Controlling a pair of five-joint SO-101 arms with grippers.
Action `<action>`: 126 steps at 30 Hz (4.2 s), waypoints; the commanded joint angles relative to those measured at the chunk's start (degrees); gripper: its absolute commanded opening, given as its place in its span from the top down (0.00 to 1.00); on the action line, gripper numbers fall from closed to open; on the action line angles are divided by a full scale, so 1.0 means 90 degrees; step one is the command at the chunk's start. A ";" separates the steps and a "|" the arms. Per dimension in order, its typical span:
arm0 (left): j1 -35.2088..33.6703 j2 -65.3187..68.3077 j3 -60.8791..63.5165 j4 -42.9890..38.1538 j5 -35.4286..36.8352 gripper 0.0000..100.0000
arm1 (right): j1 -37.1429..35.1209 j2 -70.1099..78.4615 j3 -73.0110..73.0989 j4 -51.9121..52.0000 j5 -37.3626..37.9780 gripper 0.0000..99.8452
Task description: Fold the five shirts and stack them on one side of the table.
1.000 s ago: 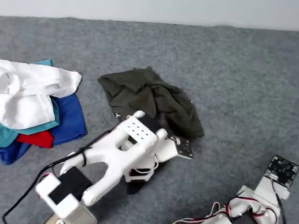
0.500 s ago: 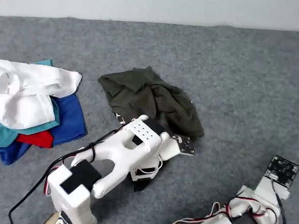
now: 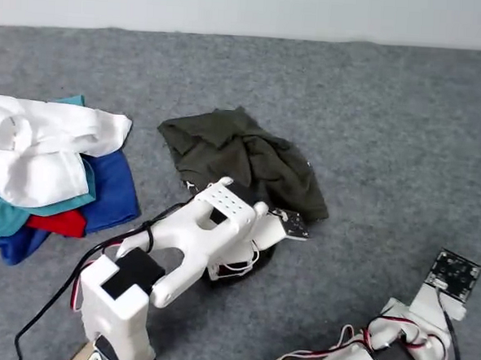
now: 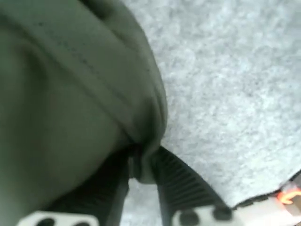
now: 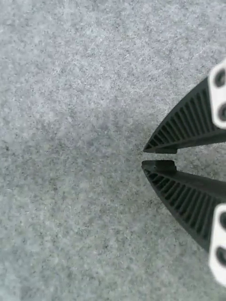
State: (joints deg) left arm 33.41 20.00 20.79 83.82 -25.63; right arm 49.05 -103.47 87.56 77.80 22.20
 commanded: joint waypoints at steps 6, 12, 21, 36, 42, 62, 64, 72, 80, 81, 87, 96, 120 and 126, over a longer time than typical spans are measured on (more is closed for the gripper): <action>-0.0049 -0.1934 -0.0015 0.0557 -0.0049 0.99 | 0.0034 -0.0044 -0.0352 0.0005 0.0059 0.96; -0.0215 -0.4503 -0.0015 0.1045 -0.0049 0.99 | 0.0034 -0.0044 -0.0352 -0.0269 0.0059 0.96; -0.2510 -0.6955 -0.0122 0.1026 -0.0059 0.99 | -0.0239 -0.0044 -0.0352 -0.1099 0.1114 0.96; -0.6427 -0.7834 -0.1148 0.0752 -0.0049 0.99 | -0.4654 0.0034 -0.0762 -0.1148 0.1133 0.97; -0.6740 -0.7863 -0.0816 0.0801 -0.0049 0.99 | -0.5416 0.0474 -0.0811 -0.1158 0.1250 0.97; -0.6740 -0.7863 -0.0317 0.0811 -0.0029 0.99 | -0.7643 0.8962 -0.6437 -0.0269 0.0098 0.88; -0.6740 -0.7863 -0.0317 0.0811 -0.0029 0.99 | -0.7966 0.9470 -0.6554 -0.0327 0.0068 0.80; -0.6740 -0.7863 -0.0317 0.0801 -0.0029 0.99 | -0.8435 1.1502 -0.6896 -0.1734 -0.0303 0.72; -0.6740 -0.7863 -0.0317 0.0801 -0.0029 0.99 | -0.8425 1.3309 -0.7863 -0.1919 -0.0332 0.72; -0.6740 -0.7863 -0.0317 0.0801 -0.0029 0.99 | -0.8425 1.3446 -0.8088 -0.1763 -0.0332 0.73; -0.6740 -0.7863 -0.0317 0.0801 -0.0029 0.99 | -0.8405 1.3993 -0.8908 -0.1040 -0.0293 0.92; -0.6740 -0.7863 -0.0474 0.0752 -0.0029 0.99 | -0.7917 1.3241 -0.9631 0.0073 0.0322 0.99; -0.6740 -0.7863 -0.2808 0.0449 0.0752 0.98 | -0.5475 1.1131 -1.3109 0.0054 0.0928 0.99; -0.6730 -0.7863 -0.2134 0.0440 0.0733 0.98 | -0.5368 1.2938 -1.3138 -0.1245 0.0918 0.99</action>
State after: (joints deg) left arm -26.99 -50.77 -0.40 89.10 -19.21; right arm 0.18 7.38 -27.52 71.91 29.85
